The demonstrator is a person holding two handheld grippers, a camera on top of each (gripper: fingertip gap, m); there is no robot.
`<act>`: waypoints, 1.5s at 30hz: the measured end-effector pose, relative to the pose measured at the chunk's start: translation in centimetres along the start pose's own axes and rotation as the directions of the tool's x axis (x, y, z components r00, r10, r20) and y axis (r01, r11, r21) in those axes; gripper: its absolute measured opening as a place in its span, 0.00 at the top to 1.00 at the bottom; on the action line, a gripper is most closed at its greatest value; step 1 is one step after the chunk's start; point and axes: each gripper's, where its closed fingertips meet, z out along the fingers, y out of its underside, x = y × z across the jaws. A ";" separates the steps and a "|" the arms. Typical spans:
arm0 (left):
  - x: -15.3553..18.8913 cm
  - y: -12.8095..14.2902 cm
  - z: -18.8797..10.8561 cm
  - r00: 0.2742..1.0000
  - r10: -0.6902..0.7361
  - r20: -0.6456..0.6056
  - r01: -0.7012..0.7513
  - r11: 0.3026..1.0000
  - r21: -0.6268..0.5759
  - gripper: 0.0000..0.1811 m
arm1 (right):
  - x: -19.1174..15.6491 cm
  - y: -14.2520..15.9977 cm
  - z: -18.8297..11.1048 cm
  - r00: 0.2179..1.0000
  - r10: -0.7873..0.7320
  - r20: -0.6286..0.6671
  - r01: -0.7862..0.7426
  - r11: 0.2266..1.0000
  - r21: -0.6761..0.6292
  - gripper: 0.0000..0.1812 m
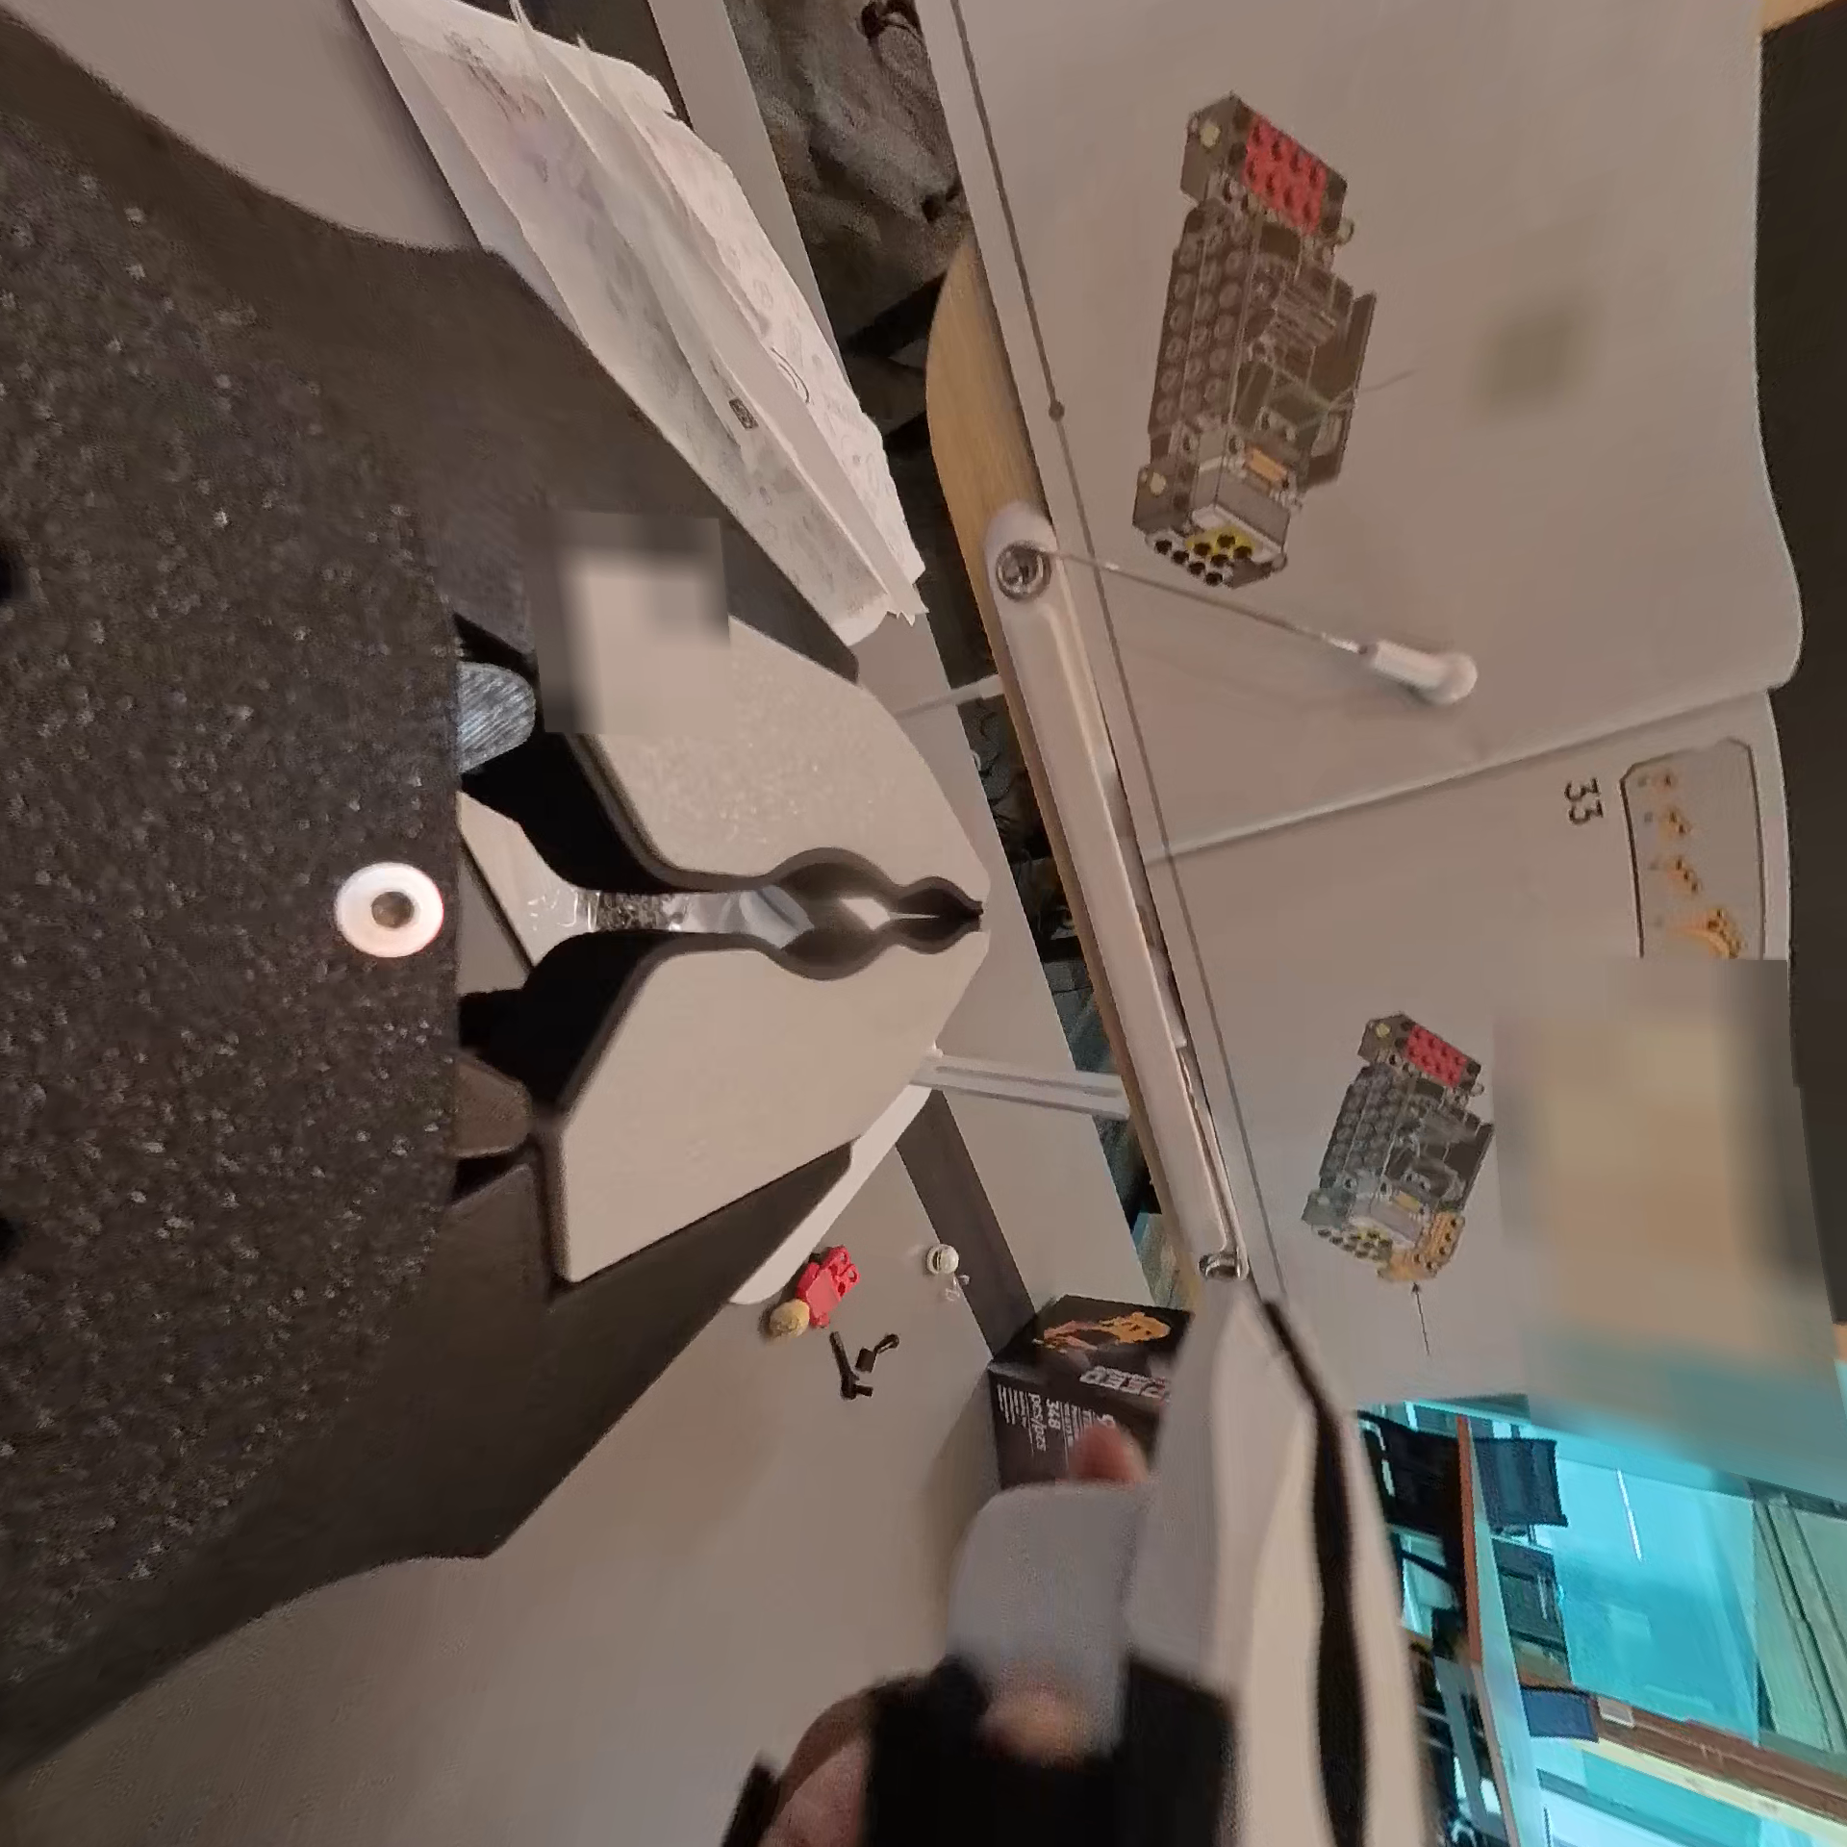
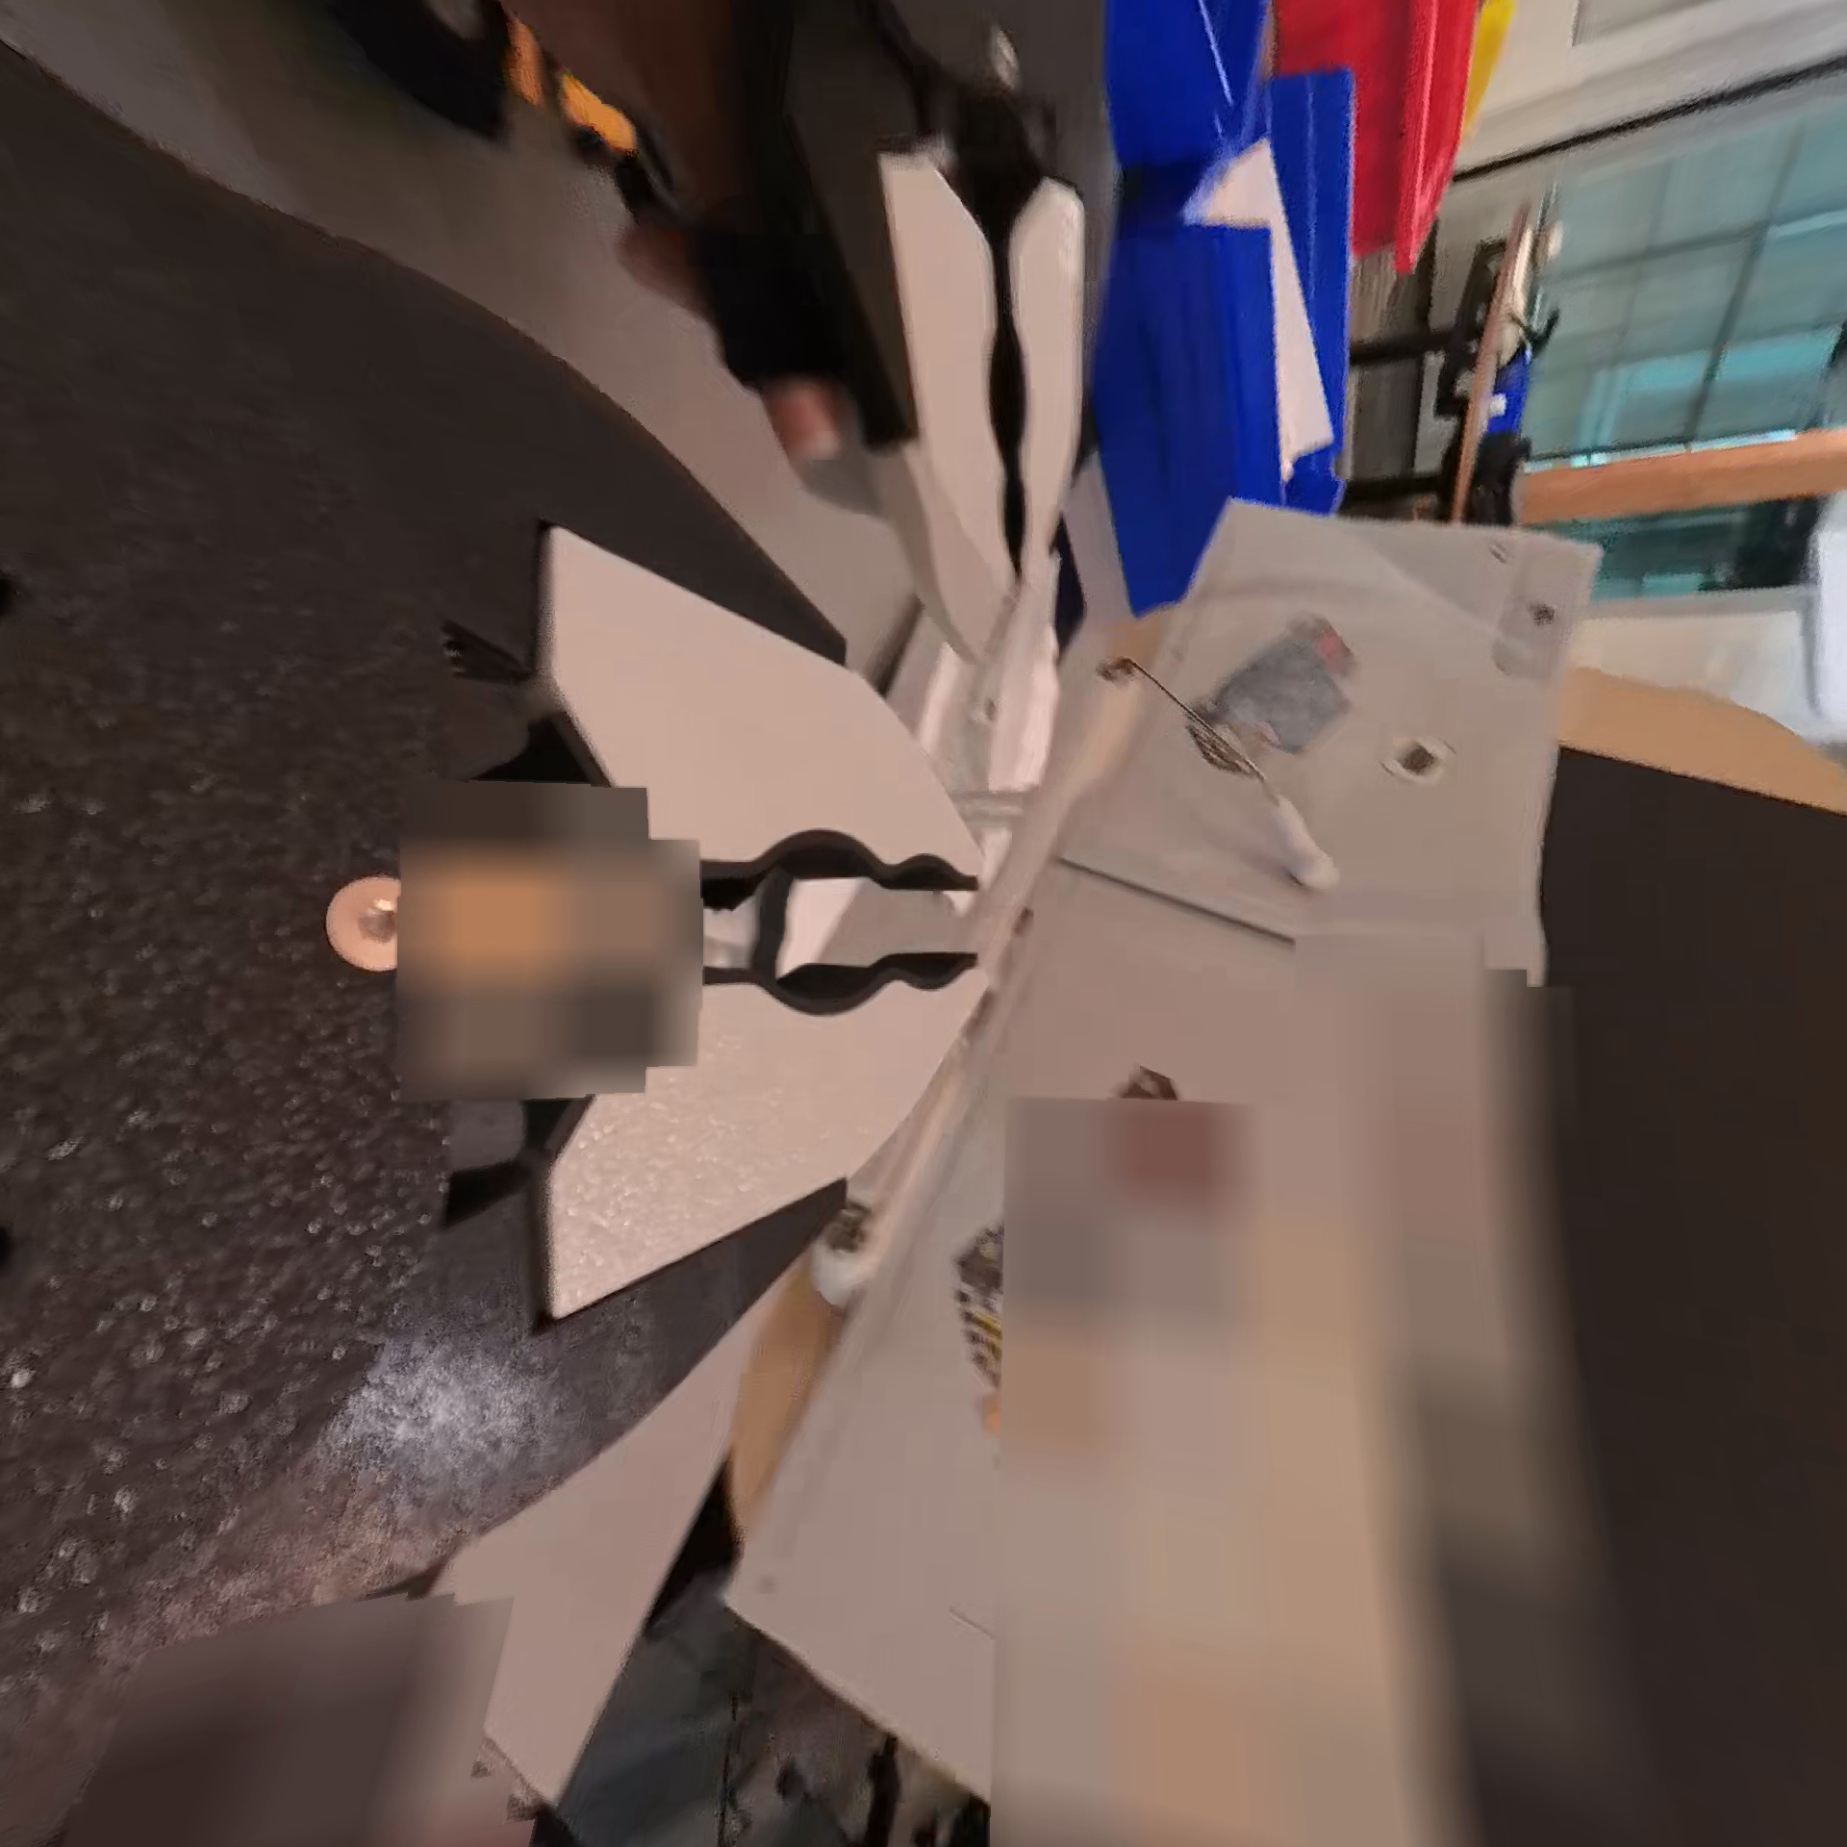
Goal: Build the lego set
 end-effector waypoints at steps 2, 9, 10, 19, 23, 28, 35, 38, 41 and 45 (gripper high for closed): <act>0.7 -0.1 0.0 1.000 0.013 -0.015 -0.013 1.000 0.005 1.00 | -0.9 1.1 -2.3 0.998 0.042 0.044 -0.042 0.999 -0.009 0.92; 3.4 -1.8 -0.9 0.990 0.027 -0.138 -0.021 0.999 0.047 1.00 | -3.9 2.9 -9.4 0.955 0.196 0.224 -0.186 0.980 -0.067 0.93; 3.3 -2.4 -1.2 0.990 0.040 -0.136 -0.033 0.998 0.058 1.00 | -4.0 3.4 -10.2 0.955 0.192 0.226 -0.179 0.981 -0.076 0.93; -4.7 -8.9 -9.0 0.977 0.045 -0.210 -0.065 0.994 -0.091 1.00 | -4.2 4.9 -13.6 0.935 0.219 0.278 -0.202 0.975 -0.087 0.96; -7.1 -2.5 -12.4 0.962 0.136 -0.235 -0.216 0.908 -0.358 1.00 | -4.6 4.2 -13.9 0.913 0.249 0.323 -0.242 0.968 -0.060 0.97; -7.6 11.0 -16.2 0.934 0.020 -0.356 -0.283 0.651 -0.705 0.92 | -5.1 4.5 -13.8 0.908 0.251 0.336 -0.239 0.968 -0.076 0.97; -7.8 16.0 -16.1 0.928 -0.045 -0.369 -0.284 0.557 -0.781 0.93 | -5.5 5.6 -13.5 0.910 0.238 0.338 -0.213 0.971 -0.110 0.97; -7.2 16.5 -16.2 0.911 -0.076 -0.404 -0.308 0.526 -0.793 0.93 | -5.5 5.9 -13.4 0.907 0.245 0.343 -0.216 0.969 -0.120 0.97; -7.0 17.2 -16.3 0.902 -0.085 -0.422 -0.326 0.506 -0.798 0.92 | -5.5 6.0 -13.4 0.903 0.255 0.347 -0.225 0.966 -0.125 0.97; -7.3 17.4 -16.3 0.903 -0.090 -0.421 -0.325 0.496 -0.805 0.94 | -5.5 6.0 -13.5 0.896 0.269 0.353 -0.237 0.963 -0.131 0.97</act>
